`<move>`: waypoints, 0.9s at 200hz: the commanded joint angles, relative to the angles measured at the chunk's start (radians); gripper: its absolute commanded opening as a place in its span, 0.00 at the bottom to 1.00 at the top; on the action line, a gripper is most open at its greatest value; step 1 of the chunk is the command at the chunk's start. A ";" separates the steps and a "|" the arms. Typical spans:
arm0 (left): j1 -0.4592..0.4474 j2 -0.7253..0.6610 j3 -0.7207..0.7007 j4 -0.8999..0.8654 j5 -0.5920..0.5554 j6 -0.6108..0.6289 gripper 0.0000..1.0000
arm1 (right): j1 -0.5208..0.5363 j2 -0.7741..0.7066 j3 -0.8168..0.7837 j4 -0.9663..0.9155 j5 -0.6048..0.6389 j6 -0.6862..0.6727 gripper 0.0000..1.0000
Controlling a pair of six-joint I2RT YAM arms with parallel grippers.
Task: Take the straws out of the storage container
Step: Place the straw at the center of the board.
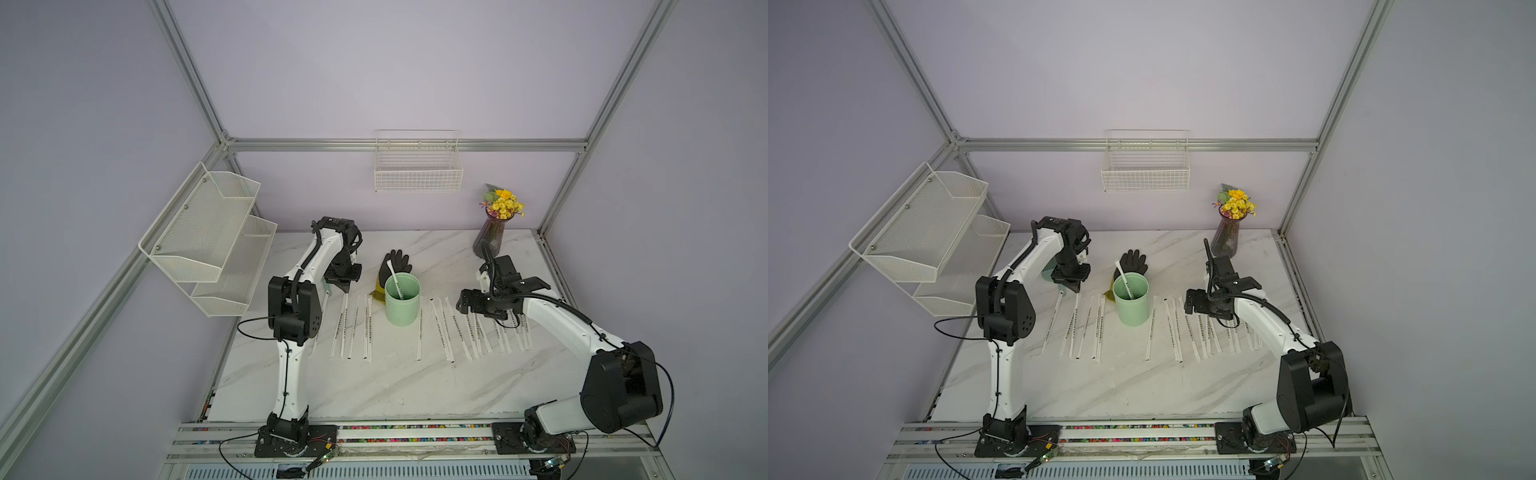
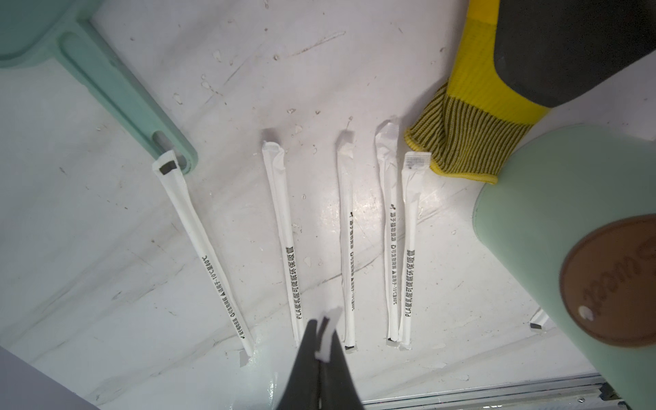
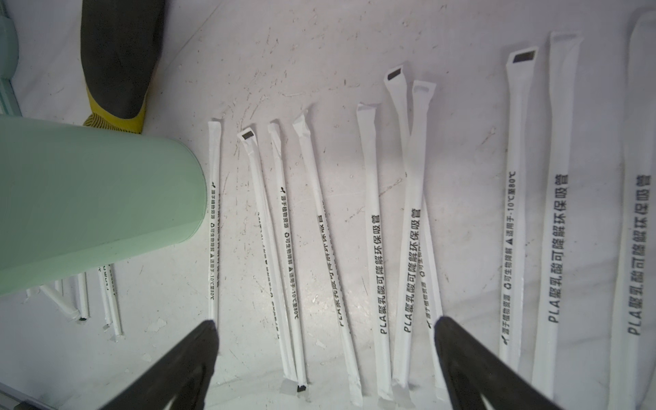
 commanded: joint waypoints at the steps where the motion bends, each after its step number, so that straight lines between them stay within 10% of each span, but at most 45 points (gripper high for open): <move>1: 0.001 0.023 0.009 0.008 0.022 0.021 0.05 | -0.003 0.011 -0.013 0.024 -0.007 -0.002 0.97; 180: 0.019 0.138 0.079 0.015 0.020 0.043 0.09 | -0.003 0.088 0.023 0.028 -0.005 0.001 0.97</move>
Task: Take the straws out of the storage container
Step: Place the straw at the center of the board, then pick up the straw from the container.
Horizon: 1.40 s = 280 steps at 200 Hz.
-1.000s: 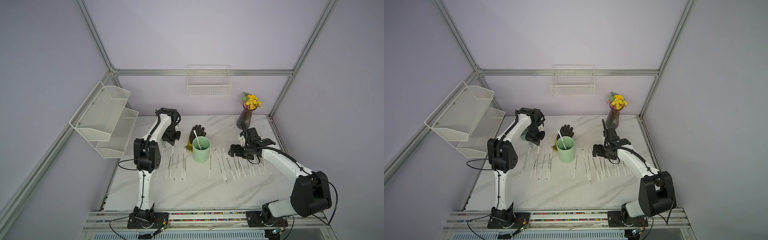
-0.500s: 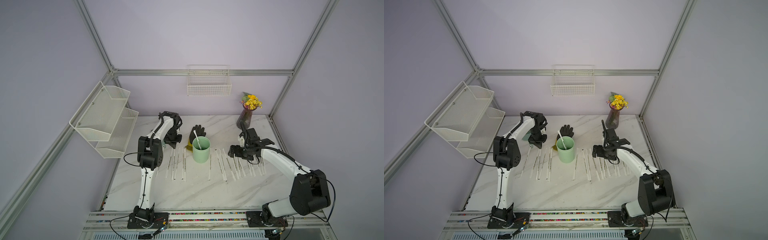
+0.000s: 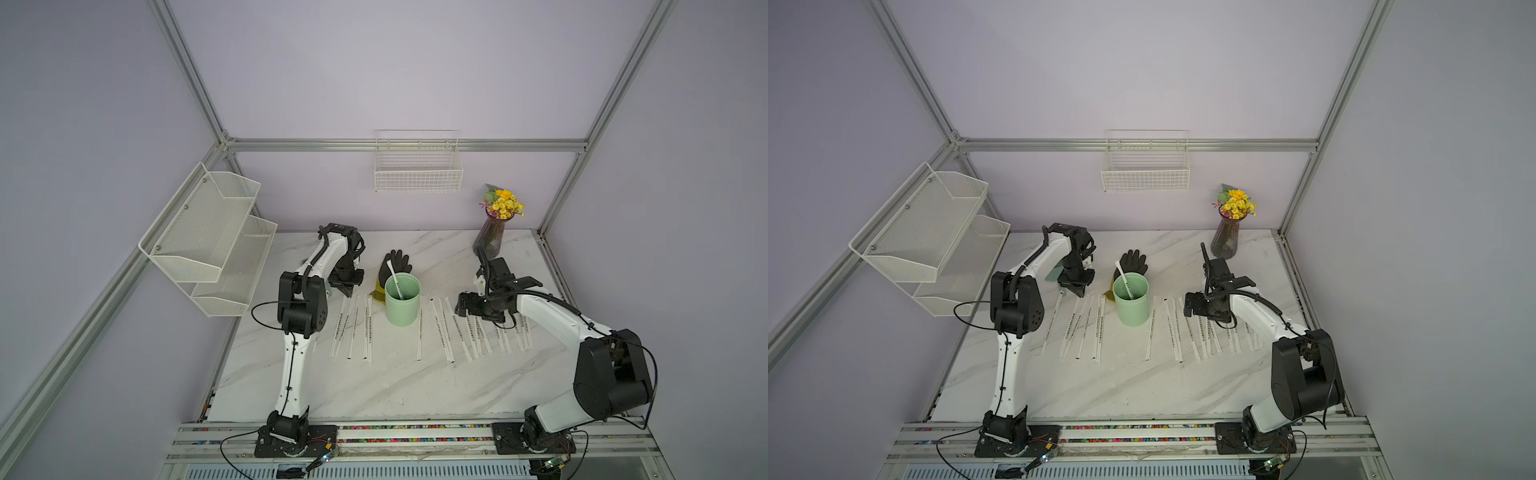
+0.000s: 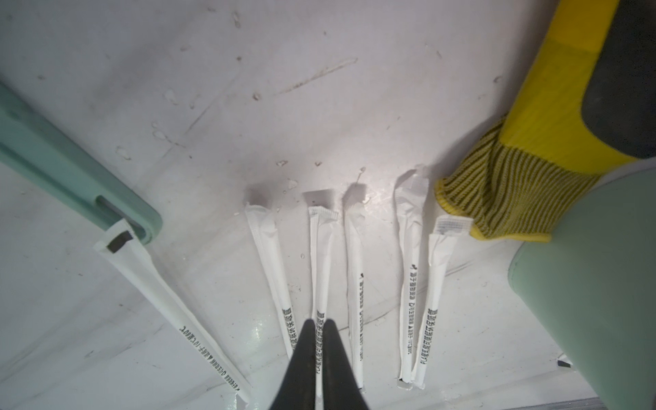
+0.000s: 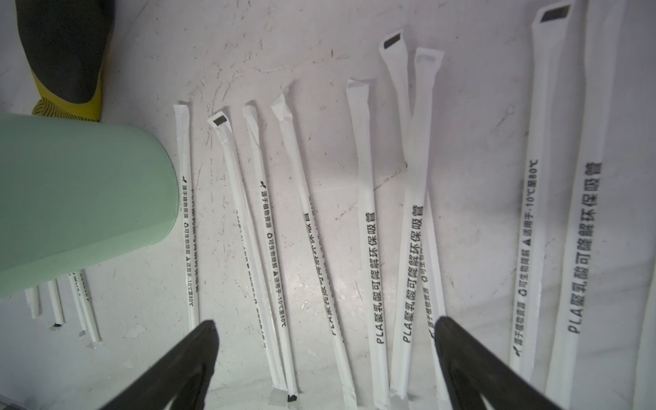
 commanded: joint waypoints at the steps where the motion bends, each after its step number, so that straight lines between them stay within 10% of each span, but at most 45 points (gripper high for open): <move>1: 0.009 0.006 0.038 -0.007 0.013 0.018 0.09 | -0.002 0.016 0.027 0.020 -0.004 0.000 0.97; 95: 0.011 -0.243 -0.020 0.106 0.059 -0.073 0.33 | -0.003 -0.045 0.007 0.025 0.004 0.008 0.97; 182: -0.088 -0.837 -0.607 0.680 0.239 -0.292 0.53 | -0.008 -0.137 -0.005 0.007 0.012 0.030 0.97; 280: -0.229 -0.772 -0.641 0.800 0.114 -0.369 0.54 | -0.015 -0.134 -0.004 0.003 0.017 0.020 0.97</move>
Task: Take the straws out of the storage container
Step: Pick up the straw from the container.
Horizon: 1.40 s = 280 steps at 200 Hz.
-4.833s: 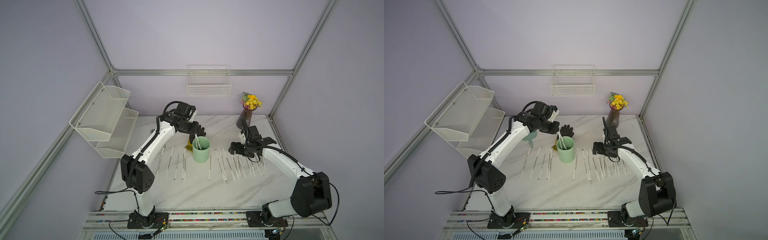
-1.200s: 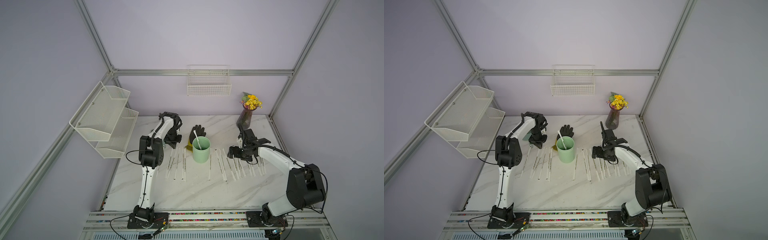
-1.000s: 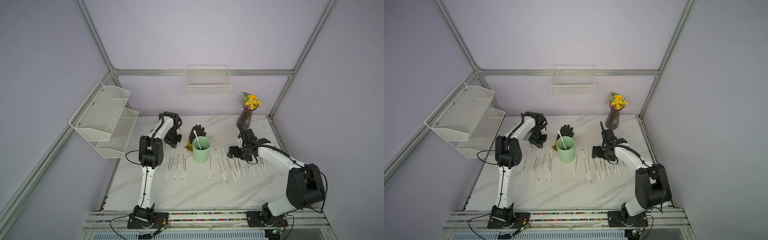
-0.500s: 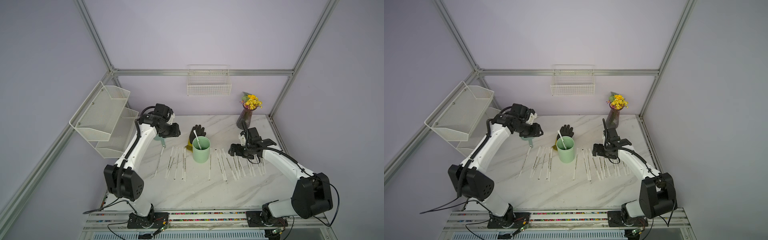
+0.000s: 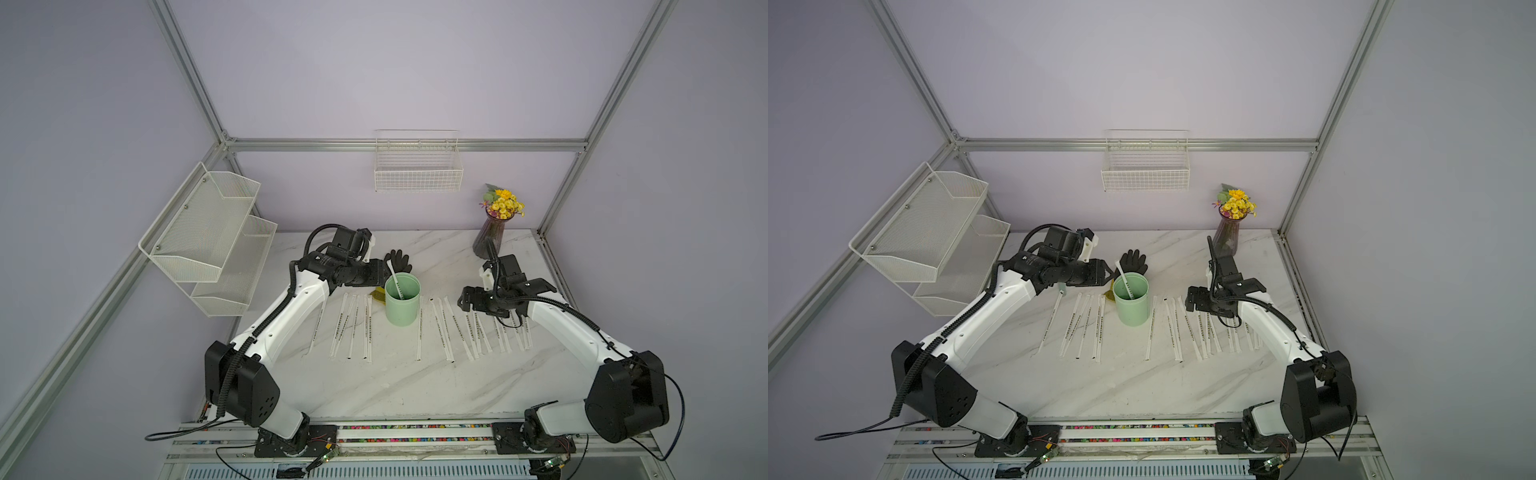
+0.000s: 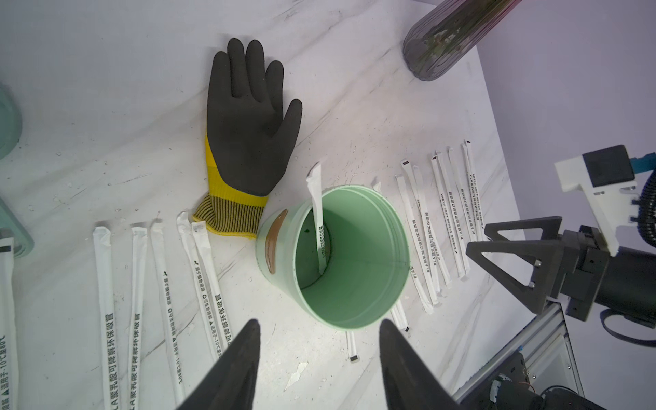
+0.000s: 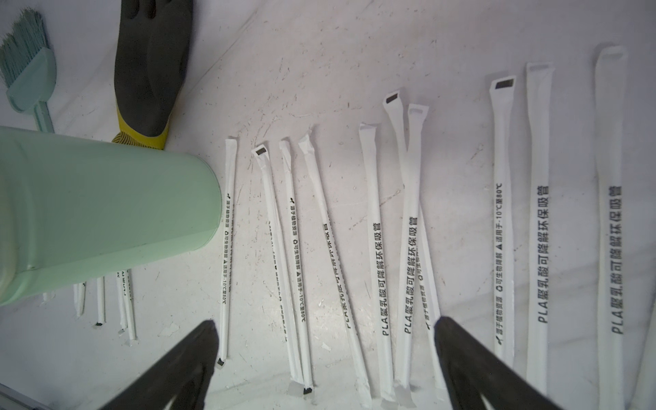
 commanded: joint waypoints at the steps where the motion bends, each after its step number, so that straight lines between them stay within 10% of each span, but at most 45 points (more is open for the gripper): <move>1: -0.017 0.039 0.044 0.061 -0.049 -0.026 0.54 | -0.009 -0.010 -0.004 -0.006 0.012 -0.001 0.97; 157: -0.034 0.245 0.189 0.073 -0.052 -0.020 0.42 | -0.049 0.013 -0.011 -0.010 -0.004 -0.030 0.97; 280: -0.044 0.289 0.240 0.041 -0.039 -0.010 0.03 | -0.059 0.015 -0.021 -0.007 -0.012 -0.038 0.97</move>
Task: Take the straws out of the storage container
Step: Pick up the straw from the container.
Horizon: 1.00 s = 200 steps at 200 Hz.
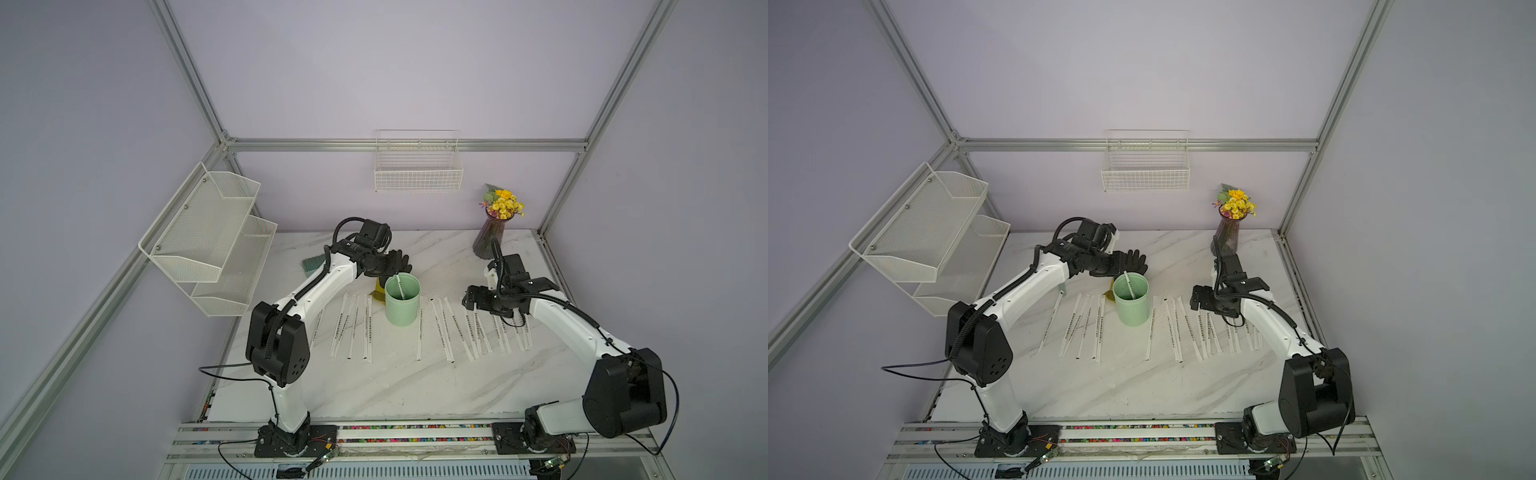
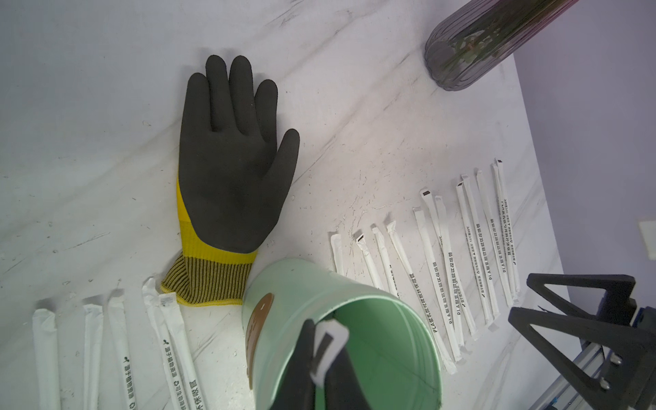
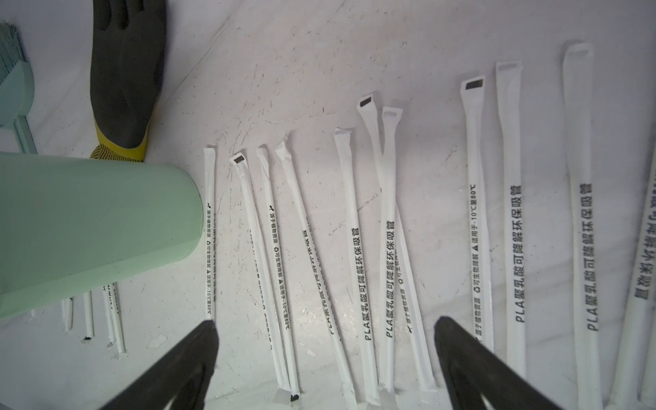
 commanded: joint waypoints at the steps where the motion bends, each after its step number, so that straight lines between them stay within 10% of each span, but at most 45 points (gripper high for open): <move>1: -0.004 0.004 0.038 -0.004 0.003 -0.001 0.03 | -0.008 -0.004 -0.021 -0.005 -0.008 -0.012 0.97; 200: -0.007 -0.191 0.359 -0.305 -0.084 0.144 0.00 | -0.011 -0.082 -0.004 -0.027 -0.027 0.006 0.97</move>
